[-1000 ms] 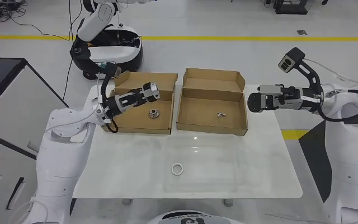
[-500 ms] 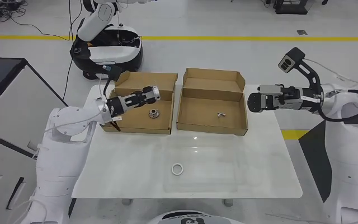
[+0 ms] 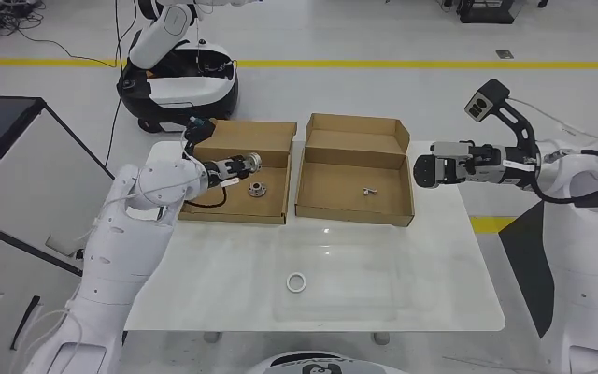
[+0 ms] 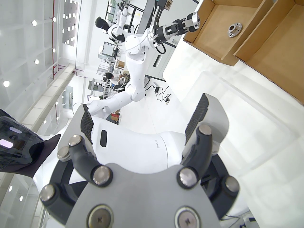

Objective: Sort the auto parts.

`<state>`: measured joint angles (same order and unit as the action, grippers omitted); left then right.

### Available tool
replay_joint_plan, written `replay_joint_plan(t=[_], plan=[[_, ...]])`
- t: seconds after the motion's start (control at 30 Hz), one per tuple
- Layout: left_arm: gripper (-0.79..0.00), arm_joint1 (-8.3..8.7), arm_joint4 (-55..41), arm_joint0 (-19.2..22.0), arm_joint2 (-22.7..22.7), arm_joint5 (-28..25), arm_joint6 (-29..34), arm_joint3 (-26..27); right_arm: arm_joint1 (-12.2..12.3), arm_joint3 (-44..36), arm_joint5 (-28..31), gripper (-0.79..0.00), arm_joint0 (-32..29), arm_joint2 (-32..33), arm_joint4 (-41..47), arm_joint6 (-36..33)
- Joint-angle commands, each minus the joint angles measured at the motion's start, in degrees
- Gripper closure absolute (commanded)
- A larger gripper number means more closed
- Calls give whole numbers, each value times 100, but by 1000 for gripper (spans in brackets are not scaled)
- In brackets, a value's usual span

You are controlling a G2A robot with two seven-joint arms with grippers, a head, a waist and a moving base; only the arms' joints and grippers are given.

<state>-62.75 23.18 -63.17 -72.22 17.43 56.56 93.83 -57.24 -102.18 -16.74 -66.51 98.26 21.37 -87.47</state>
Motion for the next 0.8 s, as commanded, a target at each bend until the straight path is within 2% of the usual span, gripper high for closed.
replay_joint_plan(t=[0.0, 0.13, 0.23, 0.33, 0.57, 0.77], plan=[[0, 1, -6, -3, -4, -4, 7, 1, 0, 0, 0, -785, 0, 0, 0, 0], [0, -8, 60, -31, 64, 171, -72, -96, 0, 0, 0, -785, 0, 0, 0, 0], [0, -43, 357, 189, 345, 575, -13, -247, 0, 0, 0, -785, 0, 0, 0, 0], [0, -108, 208, 472, 530, 952, 50, -524, 0, 0, 0, -785, 0, 0, 0, 0], [0, -212, 1110, 1128, 1268, 1965, 382, -1303, 0, 0, 0, -785, 0, 0, 0, 0], [0, -335, 1533, 1517, 1772, 2343, 477, -1933, 0, 0, 0, -785, 0, 0, 0, 0]])
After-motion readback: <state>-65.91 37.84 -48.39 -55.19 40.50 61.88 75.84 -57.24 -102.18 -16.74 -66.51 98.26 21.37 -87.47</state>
